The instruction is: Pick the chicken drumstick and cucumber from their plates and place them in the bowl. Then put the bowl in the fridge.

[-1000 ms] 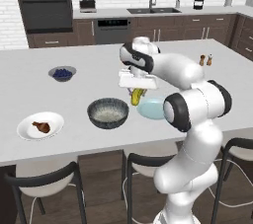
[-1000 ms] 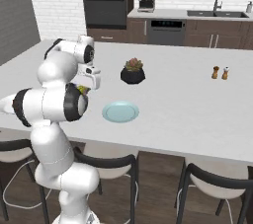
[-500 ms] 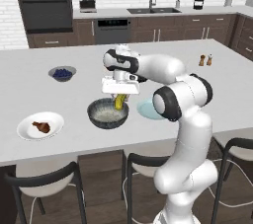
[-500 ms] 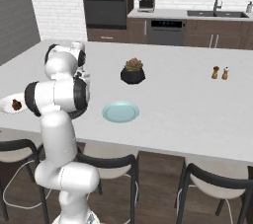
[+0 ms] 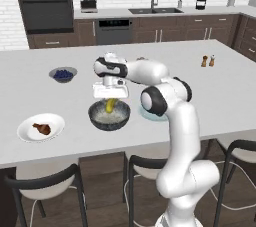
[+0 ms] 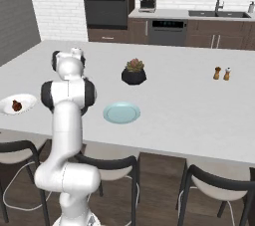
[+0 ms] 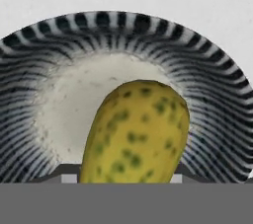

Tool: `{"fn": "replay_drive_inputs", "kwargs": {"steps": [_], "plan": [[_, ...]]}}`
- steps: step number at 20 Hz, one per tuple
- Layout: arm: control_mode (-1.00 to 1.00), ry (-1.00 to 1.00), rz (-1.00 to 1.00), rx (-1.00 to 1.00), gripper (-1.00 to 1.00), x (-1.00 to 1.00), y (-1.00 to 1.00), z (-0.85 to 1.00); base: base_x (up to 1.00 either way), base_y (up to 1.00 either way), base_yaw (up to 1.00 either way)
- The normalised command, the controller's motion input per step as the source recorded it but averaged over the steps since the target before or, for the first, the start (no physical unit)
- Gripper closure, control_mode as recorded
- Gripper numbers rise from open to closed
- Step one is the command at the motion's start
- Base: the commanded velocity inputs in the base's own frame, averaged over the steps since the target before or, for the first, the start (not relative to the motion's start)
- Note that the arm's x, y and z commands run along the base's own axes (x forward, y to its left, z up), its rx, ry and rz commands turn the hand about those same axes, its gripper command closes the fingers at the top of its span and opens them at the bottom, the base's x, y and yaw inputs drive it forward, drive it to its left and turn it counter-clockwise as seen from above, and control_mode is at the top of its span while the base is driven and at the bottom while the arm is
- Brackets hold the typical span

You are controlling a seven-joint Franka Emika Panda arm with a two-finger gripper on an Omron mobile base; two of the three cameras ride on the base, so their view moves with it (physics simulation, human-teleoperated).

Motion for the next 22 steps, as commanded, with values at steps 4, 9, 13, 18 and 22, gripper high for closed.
{"fn": "replay_drive_inputs", "kwargs": {"steps": [4,9,13,18,22], "plan": [[-1.0,0.0,0.0,-0.12,1.0,0.17,0.14,-0.49,0.0,0.0,0.0],[-1.0,0.0,0.0,-0.1,1.0,0.06,0.06,-0.49,0.0,0.0,0.0],[-1.0,-0.07,0.0,-0.01,-1.0,-0.19,0.0,-0.46,0.0,0.0,0.0],[-1.0,-0.18,0.0,0.0,-1.0,-0.91,-0.08,-0.02,0.0,0.0,0.0],[-1.0,-0.26,-0.07,0.04,-1.0,-1.0,-0.38,-0.06,0.0,0.0,0.0]]}}
